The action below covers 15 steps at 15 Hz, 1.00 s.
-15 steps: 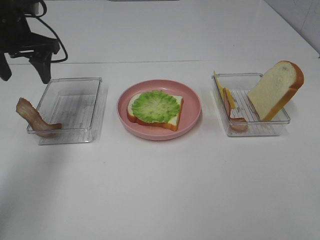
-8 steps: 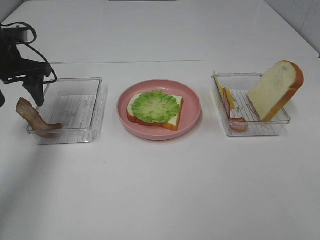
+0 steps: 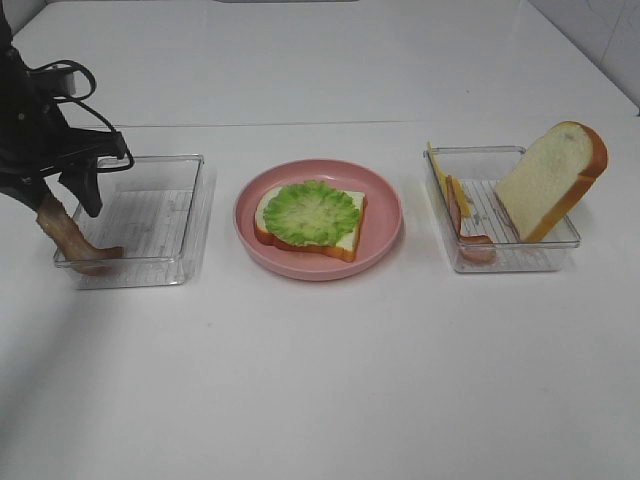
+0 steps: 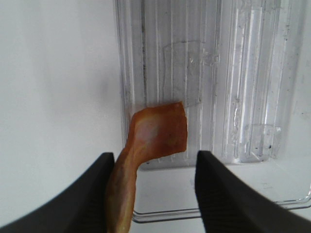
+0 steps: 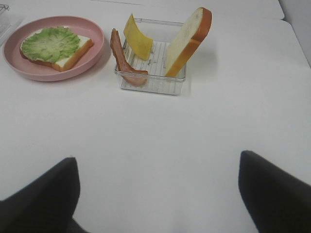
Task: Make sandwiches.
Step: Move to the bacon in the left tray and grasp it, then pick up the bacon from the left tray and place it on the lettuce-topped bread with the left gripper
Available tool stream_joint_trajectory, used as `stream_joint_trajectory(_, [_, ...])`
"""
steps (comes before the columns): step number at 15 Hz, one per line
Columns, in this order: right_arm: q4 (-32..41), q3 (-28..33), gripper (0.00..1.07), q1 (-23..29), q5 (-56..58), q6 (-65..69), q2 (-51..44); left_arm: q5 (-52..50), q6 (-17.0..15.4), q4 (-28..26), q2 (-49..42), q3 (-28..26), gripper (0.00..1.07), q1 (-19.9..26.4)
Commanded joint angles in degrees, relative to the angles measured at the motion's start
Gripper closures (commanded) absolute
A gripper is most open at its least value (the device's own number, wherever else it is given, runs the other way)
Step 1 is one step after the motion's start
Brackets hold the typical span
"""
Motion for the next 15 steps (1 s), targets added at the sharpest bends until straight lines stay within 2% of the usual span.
stream_joint_trajectory(1, [0.1,0.1,0.28,-0.2,-0.3,-0.6,-1.1,0.5,0.3,0.1,0.0,0.4,0.86,-0.1])
stream_joint_trajectory(2, [0.1,0.1,0.28,-0.2,-0.3,-0.6,-1.1,0.6,1.6,0.1,0.0,0.4,0.99,-0.1])
stream_joint_trajectory(4, [0.1,0.1,0.28,-0.2,-0.3,-0.6,-1.1,0.8,2.6,0.1,0.0,0.4,1.07,-0.1])
stream_joint_trajectory(7, [0.1,0.1,0.28,-0.2,-0.3,-0.6,-1.1,1.0,2.8,-0.4,-0.7,-0.9,1.07,-0.1])
stream_joint_trajectory(10, [0.1,0.1,0.28,-0.2,-0.3,-0.6,-1.1,1.3,4.6,-3.4,-3.2,-4.1,1.07,-0.1])
stream_joint_trajectory(12, [0.1,0.1,0.28,-0.2,-0.3,-0.6,-1.1,2.5,8.2,-10.0,-3.7,-7.7,1.07,-0.1])
stream_joint_trajectory(13, [0.1,0.1,0.28,-0.2,-0.3,-0.6,-1.1,2.2,11.9,-16.9,-3.7,-10.2,1.07,-0.1])
stream_joint_trajectory(15, [0.1,0.1,0.28,-0.2,-0.3,-0.6,-1.1,1.0,17.2,-26.6,-3.7,-12.1,1.07,-0.1])
